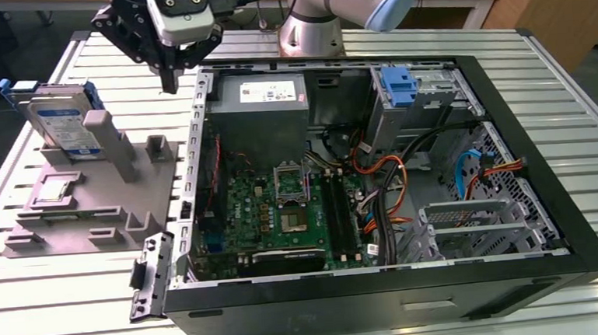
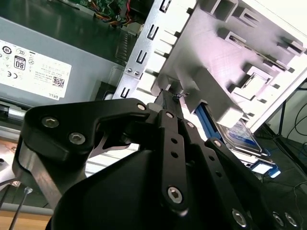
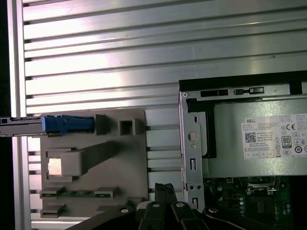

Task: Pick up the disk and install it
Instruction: 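Reach for the disk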

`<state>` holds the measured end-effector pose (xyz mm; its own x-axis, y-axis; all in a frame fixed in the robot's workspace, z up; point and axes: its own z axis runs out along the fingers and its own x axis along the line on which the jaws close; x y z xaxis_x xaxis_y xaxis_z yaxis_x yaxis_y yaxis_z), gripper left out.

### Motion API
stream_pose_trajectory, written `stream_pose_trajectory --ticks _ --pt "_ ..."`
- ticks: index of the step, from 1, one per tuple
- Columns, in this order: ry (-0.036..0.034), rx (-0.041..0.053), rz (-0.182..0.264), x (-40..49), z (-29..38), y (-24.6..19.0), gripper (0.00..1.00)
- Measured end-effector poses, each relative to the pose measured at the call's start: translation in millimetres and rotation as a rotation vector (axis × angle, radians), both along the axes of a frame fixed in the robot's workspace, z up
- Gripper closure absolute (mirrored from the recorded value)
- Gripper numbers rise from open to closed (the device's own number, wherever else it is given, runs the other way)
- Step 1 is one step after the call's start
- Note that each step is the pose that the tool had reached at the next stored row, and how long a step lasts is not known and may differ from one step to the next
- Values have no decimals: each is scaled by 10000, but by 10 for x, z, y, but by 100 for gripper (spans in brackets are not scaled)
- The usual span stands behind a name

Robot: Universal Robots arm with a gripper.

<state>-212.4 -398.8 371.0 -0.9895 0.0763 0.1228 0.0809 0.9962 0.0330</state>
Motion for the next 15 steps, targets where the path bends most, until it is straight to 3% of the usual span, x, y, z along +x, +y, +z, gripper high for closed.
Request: stream_pose_trajectory --ticks 8,12,14,15 --pt "12 0 0 -21 -6 0 90" --pt "7 -1 1 -93 -9 0 90" --pt "-33 -2 1 -139 -10 1 90" --pt "-94 -2 2 -163 -11 1 90"
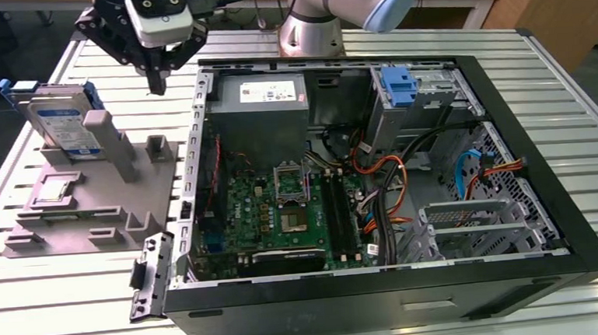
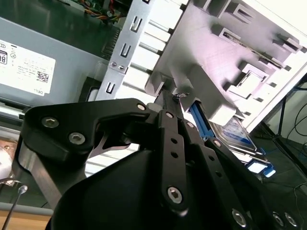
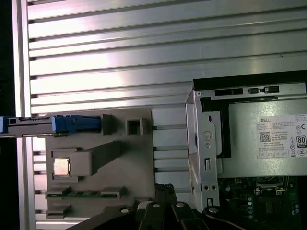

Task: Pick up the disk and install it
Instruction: 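Reach for the disk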

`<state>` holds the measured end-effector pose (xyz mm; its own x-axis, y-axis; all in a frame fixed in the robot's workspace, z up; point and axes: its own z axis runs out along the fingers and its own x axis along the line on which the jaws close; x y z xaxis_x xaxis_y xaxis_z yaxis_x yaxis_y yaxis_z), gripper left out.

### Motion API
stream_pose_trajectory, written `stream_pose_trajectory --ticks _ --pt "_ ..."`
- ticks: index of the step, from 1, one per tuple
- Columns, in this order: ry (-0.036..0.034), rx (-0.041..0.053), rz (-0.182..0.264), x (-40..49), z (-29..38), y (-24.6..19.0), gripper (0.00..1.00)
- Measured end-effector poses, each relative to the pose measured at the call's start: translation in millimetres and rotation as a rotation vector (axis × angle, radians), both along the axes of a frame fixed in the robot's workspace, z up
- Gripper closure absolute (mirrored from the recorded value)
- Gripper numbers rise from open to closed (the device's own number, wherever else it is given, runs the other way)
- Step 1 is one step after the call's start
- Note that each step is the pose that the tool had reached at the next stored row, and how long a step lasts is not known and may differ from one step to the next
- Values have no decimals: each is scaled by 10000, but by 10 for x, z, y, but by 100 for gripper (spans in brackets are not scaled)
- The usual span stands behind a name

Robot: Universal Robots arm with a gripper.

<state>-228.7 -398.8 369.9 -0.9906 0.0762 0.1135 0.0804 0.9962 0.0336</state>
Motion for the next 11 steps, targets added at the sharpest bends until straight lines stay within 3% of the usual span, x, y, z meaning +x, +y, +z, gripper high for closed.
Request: stream_pose_trajectory --ticks 2,5,6,8,11 --pt "-183 0 1 -30 -2 0 90" --pt "-566 1 5 -57 -6 0 90" --pt "-662 1 6 -71 -8 0 90" --pt "-745 4 8 -109 -11 2 90" --pt "-750 57 4 -227 -17 8 90"
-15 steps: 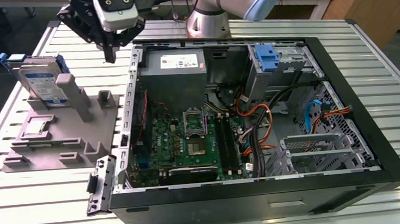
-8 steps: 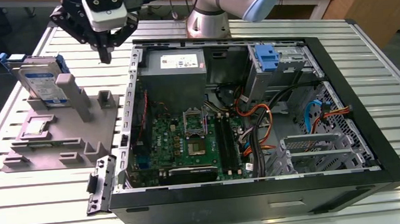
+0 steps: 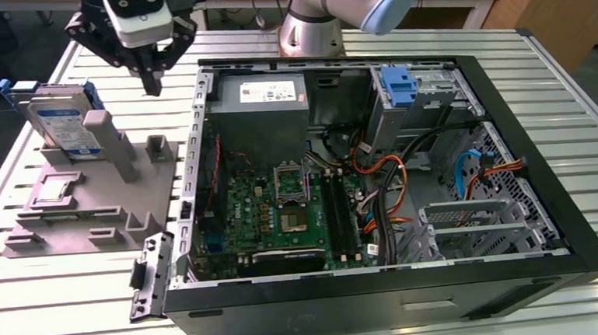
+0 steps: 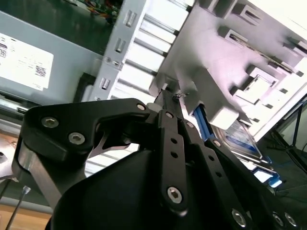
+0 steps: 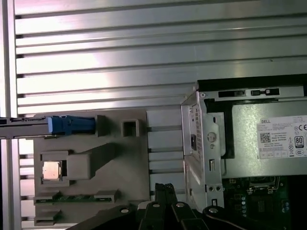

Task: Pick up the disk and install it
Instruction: 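Reach for the disk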

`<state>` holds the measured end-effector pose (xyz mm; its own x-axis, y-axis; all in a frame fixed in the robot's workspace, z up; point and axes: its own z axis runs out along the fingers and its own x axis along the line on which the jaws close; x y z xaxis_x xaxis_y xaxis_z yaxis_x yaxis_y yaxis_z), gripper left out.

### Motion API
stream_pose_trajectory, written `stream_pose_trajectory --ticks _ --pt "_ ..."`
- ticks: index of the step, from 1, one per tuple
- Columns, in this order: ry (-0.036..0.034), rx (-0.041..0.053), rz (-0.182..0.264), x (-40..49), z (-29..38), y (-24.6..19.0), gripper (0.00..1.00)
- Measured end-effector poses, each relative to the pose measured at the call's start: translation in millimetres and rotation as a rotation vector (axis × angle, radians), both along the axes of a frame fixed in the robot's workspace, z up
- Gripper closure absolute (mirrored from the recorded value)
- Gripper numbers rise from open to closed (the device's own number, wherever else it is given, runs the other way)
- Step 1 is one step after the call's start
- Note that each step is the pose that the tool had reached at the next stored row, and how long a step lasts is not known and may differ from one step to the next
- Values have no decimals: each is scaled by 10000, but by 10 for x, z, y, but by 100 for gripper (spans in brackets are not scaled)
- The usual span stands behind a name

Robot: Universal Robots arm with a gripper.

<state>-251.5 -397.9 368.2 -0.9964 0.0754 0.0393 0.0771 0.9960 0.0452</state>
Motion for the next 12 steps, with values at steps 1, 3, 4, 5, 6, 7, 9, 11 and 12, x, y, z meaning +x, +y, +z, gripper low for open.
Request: stream_pose_trajectory --ticks 1,3,4,5,6,7,9,11,12 --pt "-1 12 1 -45 -3 5 90" --pt "-2 25 3 -135 -8 17 90" --pt "-5 31 1 -180 -12 23 90" --pt "-10 38 0 -227 -16 27 90" --pt "-19 46 1 -262 -22 30 90" --pt "-36 51 2 -293 -27 33 90" --pt "-64 59 2 -337 -35 44 90" --pt "-80 70 1 -366 -40 60 90" --pt "-84 80 1 -382 -42 69 90"
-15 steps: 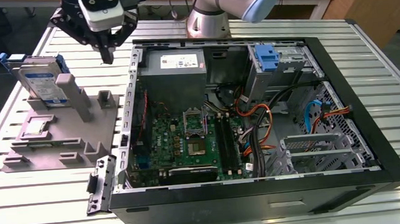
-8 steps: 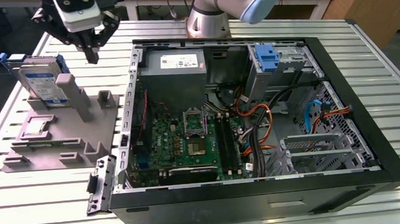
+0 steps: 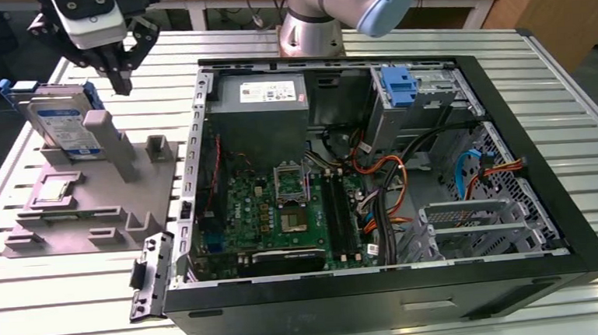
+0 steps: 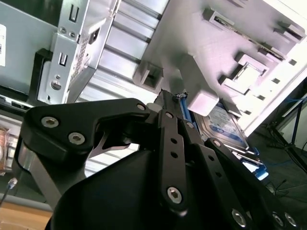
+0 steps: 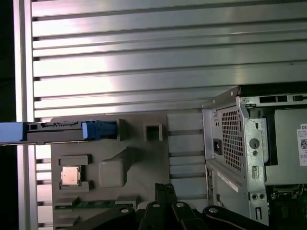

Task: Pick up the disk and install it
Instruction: 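Reach for the disk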

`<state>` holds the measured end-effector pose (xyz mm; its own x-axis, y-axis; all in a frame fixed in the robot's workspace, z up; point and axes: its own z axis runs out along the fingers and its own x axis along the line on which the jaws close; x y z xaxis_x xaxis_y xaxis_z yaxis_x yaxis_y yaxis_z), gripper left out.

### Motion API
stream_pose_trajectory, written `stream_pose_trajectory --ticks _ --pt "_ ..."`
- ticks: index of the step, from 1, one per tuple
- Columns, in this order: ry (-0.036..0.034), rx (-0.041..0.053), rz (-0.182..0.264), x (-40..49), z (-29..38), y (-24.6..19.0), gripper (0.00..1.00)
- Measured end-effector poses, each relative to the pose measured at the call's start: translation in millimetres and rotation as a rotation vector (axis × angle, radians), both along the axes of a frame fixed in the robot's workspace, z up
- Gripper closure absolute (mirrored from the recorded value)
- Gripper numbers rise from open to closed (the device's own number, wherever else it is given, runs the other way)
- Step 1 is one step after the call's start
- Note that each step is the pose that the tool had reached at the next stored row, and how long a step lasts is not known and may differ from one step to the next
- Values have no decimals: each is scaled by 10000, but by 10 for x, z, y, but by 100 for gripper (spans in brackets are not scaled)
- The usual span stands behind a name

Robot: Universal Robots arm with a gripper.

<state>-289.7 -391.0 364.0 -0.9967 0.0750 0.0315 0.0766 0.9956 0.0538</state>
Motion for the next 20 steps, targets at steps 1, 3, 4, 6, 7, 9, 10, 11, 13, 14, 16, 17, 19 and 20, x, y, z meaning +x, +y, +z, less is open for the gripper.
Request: stream_pose_trajectory --ticks 1,3,4,6,7,9,10,11,13,14,16,17,19,20 --pt "0 16 1 -13 -2 8 90" --pt "0 47 1 -41 -7 25 90" --pt "-1 53 2 -56 -10 39 90" --pt "1 58 1 -97 -16 71 90" --pt "2 60 0 -119 -18 82 90" --pt "1 62 2 -173 -24 102 90" --pt "0 63 3 -202 -27 105 90" --pt "1 63 3 -237 -29 106 90" --pt "1 63 2 -301 -35 112 90" --pt "0 63 1 -331 -37 118 90" --pt "-1 64 2 -381 -44 142 90" --pt "0 63 3 -398 -46 161 90" --pt "1 63 3 -422 -50 198 90" --pt "0 64 2 -431 -52 216 90"
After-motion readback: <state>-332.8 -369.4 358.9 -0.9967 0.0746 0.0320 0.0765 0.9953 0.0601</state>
